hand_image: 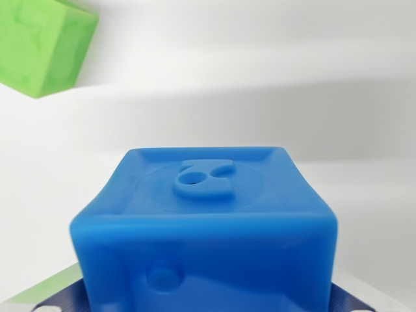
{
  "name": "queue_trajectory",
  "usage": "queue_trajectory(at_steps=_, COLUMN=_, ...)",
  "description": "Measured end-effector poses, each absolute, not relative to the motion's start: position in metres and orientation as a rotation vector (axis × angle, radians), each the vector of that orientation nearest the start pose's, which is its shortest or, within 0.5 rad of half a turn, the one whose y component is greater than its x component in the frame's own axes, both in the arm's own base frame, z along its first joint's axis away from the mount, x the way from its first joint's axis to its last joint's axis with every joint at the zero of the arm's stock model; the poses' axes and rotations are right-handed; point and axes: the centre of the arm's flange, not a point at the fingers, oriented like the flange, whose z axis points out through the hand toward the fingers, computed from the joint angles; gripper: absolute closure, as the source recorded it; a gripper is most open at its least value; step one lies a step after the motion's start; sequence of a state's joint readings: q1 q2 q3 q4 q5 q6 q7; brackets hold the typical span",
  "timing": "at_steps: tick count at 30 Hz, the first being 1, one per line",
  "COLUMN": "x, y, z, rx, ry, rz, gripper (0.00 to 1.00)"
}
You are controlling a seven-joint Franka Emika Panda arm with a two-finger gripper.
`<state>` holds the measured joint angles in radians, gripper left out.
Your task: Stack cube
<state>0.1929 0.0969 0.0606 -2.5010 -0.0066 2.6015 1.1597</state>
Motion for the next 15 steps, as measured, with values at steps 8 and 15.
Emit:
queue_trajectory(at_steps=8, x=0.464, y=0.131, z=0.249, rx=-2.787, ry=1.440, rz=-0.002, gripper=1.00)
queue_trajectory(at_steps=15, x=0.472, y=0.142, z=0.250, rx=-2.753, ry=1.504, rz=-0.001, gripper=1.00)
